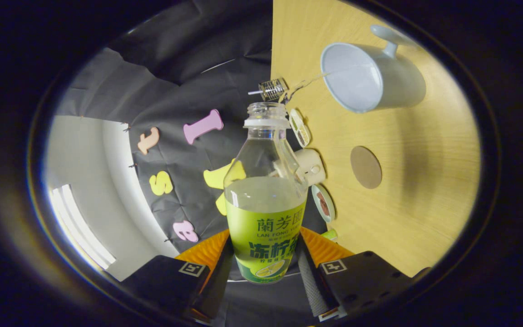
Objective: Take the bottle from table, then pour the juice into the cup, finally place the bottle on the coaster
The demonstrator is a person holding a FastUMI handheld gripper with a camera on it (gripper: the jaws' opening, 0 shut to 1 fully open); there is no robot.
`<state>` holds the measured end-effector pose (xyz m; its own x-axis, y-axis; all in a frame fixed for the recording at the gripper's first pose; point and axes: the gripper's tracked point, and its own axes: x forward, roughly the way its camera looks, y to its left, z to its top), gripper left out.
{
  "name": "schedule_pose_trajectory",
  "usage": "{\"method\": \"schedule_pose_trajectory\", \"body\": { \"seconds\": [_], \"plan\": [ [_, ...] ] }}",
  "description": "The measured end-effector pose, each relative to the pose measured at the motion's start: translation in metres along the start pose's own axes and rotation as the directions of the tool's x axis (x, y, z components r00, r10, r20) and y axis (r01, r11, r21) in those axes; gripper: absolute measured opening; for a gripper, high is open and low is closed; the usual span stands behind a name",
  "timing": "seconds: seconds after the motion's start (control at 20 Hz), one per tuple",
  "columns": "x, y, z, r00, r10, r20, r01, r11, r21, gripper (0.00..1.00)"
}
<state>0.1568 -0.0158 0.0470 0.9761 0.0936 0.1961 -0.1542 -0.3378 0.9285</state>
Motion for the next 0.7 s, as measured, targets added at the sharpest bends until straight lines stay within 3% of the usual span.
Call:
{"method": "schedule_pose_trajectory", "body": {
  "seconds": [0.7],
  "plan": [
    [0.006, 0.019, -0.003, 0.998, 0.058, -0.005, -0.058, 0.995, 0.085, 0.77]
  ]
}}
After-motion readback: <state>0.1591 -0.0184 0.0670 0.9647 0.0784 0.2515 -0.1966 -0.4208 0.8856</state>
